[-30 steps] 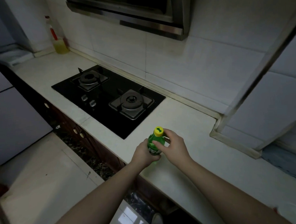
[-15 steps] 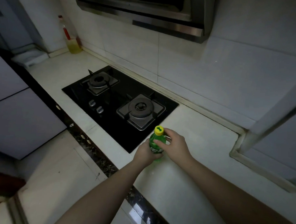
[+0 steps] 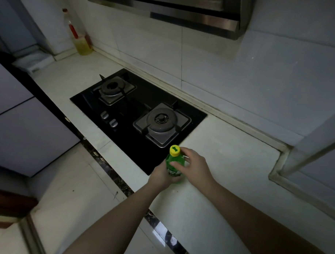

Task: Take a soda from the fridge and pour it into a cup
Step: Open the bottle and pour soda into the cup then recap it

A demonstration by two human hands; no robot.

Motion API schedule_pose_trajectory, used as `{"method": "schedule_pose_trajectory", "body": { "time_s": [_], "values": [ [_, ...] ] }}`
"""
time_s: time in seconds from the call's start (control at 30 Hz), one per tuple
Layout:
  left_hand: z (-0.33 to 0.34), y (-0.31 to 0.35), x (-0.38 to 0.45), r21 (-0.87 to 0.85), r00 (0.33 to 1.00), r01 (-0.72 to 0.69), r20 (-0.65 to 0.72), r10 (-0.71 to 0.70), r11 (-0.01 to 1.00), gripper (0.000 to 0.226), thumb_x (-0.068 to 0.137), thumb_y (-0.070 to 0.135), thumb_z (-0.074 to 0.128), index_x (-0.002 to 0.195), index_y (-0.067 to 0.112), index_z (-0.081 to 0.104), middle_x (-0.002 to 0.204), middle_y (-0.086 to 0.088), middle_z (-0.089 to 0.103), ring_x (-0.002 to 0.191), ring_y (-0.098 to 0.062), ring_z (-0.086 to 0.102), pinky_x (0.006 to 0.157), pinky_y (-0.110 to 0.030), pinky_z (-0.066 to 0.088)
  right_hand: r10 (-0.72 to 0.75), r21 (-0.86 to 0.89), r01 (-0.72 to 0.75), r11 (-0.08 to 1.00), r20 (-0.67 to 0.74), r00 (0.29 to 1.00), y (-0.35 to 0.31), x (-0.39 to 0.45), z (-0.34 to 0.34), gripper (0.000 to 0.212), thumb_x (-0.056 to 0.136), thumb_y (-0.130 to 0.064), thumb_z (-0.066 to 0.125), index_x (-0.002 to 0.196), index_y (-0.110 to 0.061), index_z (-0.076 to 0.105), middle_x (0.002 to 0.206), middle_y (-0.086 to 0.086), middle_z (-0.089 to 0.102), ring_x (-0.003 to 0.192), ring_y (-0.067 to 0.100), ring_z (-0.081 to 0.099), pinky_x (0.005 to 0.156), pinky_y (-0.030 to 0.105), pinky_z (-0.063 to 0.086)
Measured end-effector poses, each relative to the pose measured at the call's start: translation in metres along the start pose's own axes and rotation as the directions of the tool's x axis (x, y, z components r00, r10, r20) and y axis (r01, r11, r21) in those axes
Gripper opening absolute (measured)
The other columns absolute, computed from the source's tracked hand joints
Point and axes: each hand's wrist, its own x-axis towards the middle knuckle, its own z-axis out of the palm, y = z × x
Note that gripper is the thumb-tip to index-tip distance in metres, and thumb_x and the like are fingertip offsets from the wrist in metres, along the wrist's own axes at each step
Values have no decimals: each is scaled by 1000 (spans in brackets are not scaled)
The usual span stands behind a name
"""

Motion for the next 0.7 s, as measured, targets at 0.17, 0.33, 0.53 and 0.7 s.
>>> {"method": "schedule_pose_trajectory", "body": {
  "time_s": [0.17,0.33,0.53,0.7],
  "values": [
    [-1,-4,0,5,1000,-2,12,2,1000,60,70,40,83,120,27,53,108,10,64,99,-9,61,87,-30,51,-5,-55,6,998,31,1000,-3,-2,2,55,80,-33,74,130,-24,54,124,-8,58,111,8,55,96,28,48],
    [-4,-1,0,-8,997,56,53,-55,998,61,66,37,85,117,27,53,106,10,64,102,-11,62,87,-28,51,4,-100,8,995,119,993,-6,-1,-4,64,81,-29,73,138,-23,44,133,-4,53,120,12,51,100,28,43],
    [-22,5,-4,155,969,138,184,-166,978,123,65,56,81,154,11,8,143,-5,50,127,-22,50,103,-34,44,224,-209,-175,962,240,944,-1,-16,-7,81,86,-44,64,149,-14,23,147,8,39,134,25,39,106,36,37],
    [-37,8,-34,350,964,175,129,-232,920,94,91,55,53,155,10,2,151,-15,39,131,-28,46,101,-37,44,291,-451,-139,881,288,912,10,-38,-5,63,90,-49,54,138,-13,38,135,11,50,124,29,47,100,40,41]
  ]
}}
